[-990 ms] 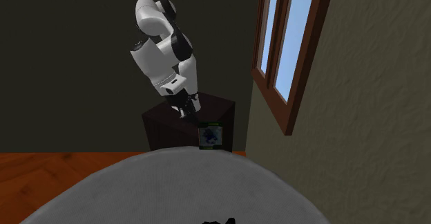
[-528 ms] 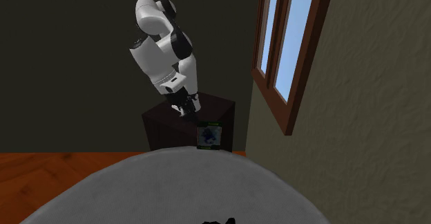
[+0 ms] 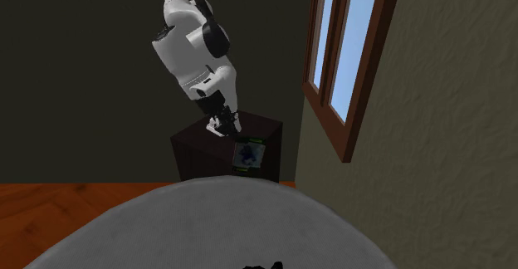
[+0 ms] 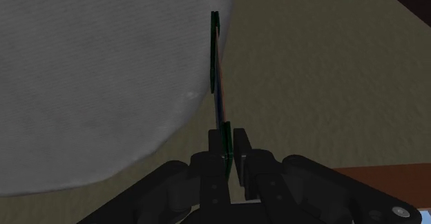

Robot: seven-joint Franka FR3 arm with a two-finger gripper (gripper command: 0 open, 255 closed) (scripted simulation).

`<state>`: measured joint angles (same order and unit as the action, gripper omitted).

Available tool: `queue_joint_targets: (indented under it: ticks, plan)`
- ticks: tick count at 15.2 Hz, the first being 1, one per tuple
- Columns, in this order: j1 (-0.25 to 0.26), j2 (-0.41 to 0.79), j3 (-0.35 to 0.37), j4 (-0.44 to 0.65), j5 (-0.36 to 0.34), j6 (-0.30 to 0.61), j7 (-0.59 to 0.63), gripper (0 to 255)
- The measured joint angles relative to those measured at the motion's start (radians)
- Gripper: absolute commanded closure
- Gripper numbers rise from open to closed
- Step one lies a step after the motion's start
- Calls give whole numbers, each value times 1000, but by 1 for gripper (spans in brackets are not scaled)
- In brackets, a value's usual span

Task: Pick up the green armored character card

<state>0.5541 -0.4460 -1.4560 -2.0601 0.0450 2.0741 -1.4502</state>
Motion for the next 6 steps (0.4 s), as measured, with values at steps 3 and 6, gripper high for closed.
queue_joint_targets:
  ticks: [3,6]
  plan:
    - [-15,2,26,29,3,-35,12,255]
    - [-33,2,51,53,3,-66,22,255]
